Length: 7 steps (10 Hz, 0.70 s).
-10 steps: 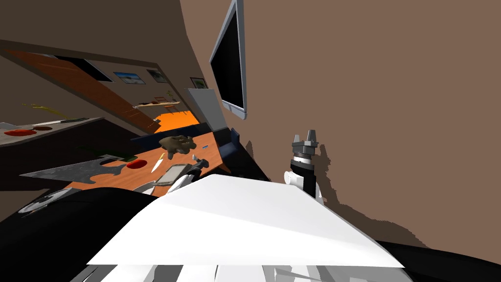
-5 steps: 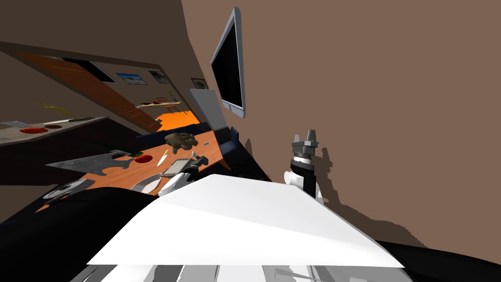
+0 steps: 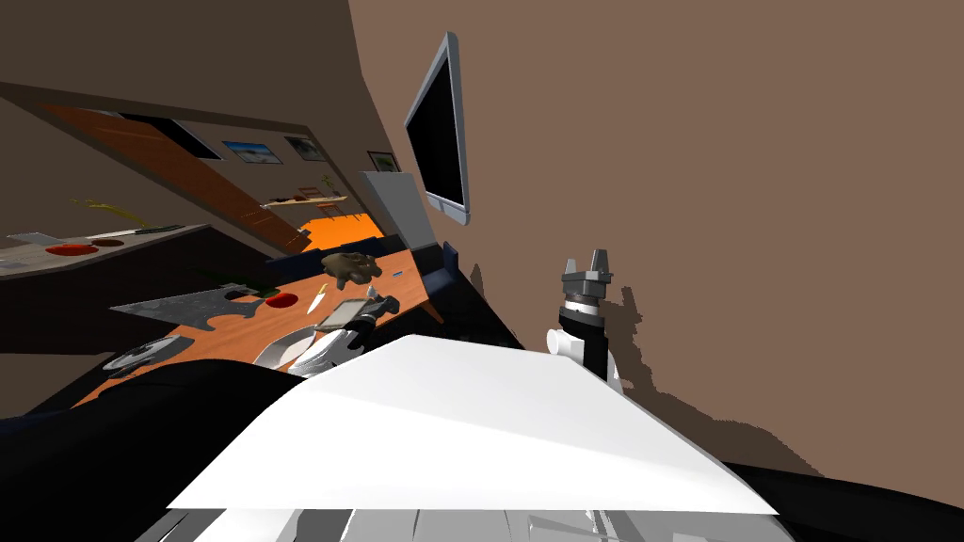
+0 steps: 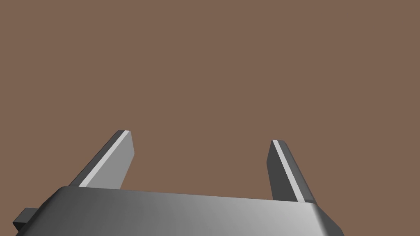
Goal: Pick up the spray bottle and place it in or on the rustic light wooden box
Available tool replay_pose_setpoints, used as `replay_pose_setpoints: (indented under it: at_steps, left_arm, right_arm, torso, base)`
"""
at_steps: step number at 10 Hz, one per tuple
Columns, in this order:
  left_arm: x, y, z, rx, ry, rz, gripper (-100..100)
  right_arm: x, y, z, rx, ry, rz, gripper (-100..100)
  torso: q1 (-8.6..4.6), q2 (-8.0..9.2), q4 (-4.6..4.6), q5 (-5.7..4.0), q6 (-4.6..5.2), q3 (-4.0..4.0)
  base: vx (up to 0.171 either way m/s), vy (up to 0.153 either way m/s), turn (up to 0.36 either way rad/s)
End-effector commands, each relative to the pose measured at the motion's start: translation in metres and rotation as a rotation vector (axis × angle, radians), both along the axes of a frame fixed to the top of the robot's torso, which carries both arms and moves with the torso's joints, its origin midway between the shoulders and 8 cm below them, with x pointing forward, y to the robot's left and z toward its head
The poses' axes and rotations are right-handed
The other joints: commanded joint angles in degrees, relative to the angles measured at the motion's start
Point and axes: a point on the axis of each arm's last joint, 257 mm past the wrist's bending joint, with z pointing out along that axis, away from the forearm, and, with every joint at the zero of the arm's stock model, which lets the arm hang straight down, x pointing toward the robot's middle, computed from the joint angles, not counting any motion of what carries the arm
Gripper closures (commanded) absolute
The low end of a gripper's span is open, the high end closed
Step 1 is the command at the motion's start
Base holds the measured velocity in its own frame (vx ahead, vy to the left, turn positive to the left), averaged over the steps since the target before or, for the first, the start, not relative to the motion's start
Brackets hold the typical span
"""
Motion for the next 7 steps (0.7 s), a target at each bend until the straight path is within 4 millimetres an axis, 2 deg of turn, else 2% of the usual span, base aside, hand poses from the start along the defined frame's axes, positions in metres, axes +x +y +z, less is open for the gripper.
replay_pose_setpoints:
  at_steps: [1, 4, 7]
  left_arm:
    - [0.001, 0.001, 0.006, 0.006, 0.004, -0.025, 100]
    - [-0.008, 0.009, 0.016, 0.018, 0.025, -0.051, 100]
    - [-0.028, 0.024, 0.022, 0.016, 0.043, -0.021, 100]
  right_arm:
    - [0.0, 0.0, 0.0, 0.0, 0.0, 0.0, 0]
    - [0.0, 0.0, 0.0, 0.0, 0.0, 0.0, 0]
    - [0.0, 0.0, 0.0, 0.0, 0.0, 0.0, 0]
  torso:
    - [0.0, 0.0, 0.0, 0.0, 0.0, 0.0]
    - [0.05, -0.07, -0.01, 0.01, 0.01, -0.04]
    - [0.49, -0.48, -0.09, 0.07, 0.0, -0.27]
  base:
    - [-0.08, -0.031, -0.019]
    - [-0.075, -0.021, -0.046]
    - [0.029, 0.072, -0.002]
